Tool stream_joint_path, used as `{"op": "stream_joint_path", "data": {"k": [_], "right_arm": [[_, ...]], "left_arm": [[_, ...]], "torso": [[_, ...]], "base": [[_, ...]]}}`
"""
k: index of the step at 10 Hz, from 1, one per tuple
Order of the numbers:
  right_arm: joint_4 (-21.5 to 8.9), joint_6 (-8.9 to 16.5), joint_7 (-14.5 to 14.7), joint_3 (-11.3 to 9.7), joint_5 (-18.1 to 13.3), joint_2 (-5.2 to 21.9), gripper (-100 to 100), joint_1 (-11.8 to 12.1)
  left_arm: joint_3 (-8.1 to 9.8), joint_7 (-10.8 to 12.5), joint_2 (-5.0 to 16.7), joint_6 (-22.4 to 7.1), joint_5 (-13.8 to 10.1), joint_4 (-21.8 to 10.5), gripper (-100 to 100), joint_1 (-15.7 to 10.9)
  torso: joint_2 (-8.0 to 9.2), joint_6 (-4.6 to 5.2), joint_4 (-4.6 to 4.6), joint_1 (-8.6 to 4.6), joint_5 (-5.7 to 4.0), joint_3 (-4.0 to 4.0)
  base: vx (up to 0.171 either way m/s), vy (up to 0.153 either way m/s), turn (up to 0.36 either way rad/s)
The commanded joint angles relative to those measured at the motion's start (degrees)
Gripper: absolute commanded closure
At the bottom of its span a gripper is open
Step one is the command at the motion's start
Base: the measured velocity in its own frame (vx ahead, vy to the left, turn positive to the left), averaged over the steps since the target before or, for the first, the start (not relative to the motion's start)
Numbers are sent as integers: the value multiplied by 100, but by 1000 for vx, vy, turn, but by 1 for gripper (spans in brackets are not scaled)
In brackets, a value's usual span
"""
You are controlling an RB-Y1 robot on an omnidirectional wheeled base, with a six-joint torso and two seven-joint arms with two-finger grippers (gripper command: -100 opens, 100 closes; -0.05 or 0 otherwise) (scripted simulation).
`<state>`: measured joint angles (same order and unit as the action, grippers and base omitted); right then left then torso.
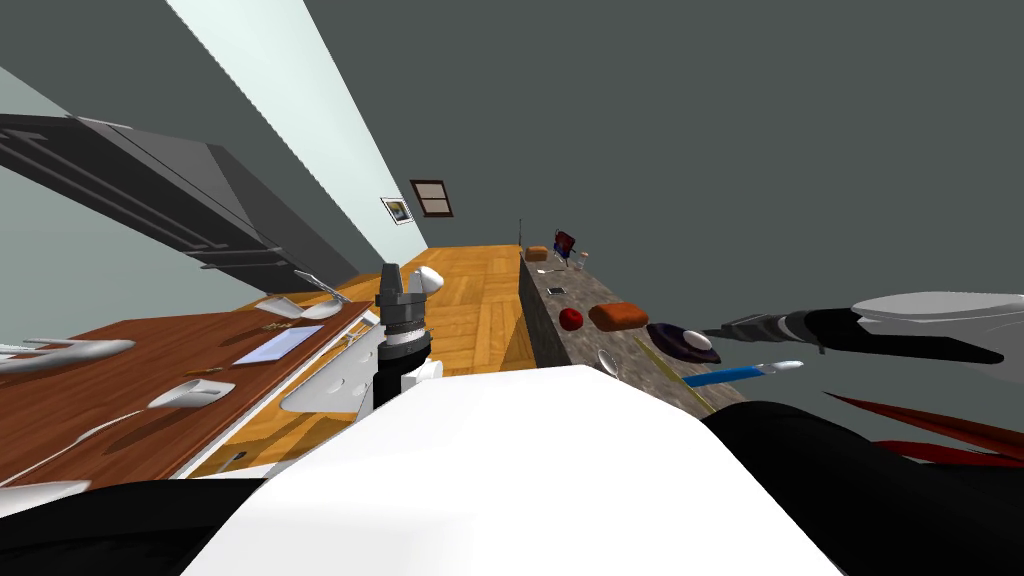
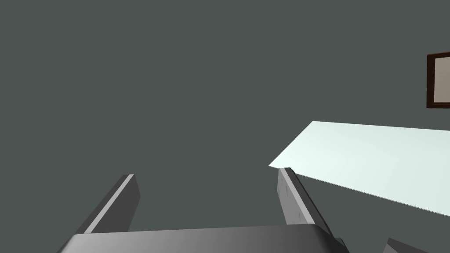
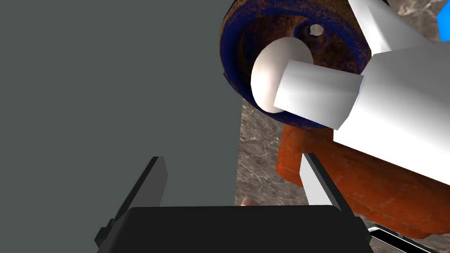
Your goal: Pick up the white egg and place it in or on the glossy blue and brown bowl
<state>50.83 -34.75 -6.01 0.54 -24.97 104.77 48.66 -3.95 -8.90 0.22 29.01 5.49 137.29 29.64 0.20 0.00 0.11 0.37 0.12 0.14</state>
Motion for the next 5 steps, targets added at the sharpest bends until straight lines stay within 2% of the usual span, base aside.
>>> {"op": "stream_joint_path", "data": {"k": [1, 2, 4, 5], "right_arm": [[-28, -25, -33, -131, -56, -7, -100, -167], [-27, -105, -132, -92, -26, 163, -100, -127], [-12, -75, -146, -167, -56, 139, -100, -202], [-10, -79, -146, -146, -44, 147, 0, -179]], "left_arm": [[0, 0, 0, 0, 0, 0, 0, 0], [0, 0, 0, 0, 0, 0, 0, 0], [0, 0, 0, 0, 0, 0, 0, 0], [0, 0, 0, 0, 0, 0, 0, 0]], "torso": [[0, 0, 0, 0, 0, 0], [-2, 0, 0, 1, 0, -1], [0, 0, 0, 0, 0, 0], [-1, 0, 0, 1, 0, 0]], "base": [[0, 0, 0], [-6, -9, -63], [-5, -4, -15], [0, 0, 0]]}}
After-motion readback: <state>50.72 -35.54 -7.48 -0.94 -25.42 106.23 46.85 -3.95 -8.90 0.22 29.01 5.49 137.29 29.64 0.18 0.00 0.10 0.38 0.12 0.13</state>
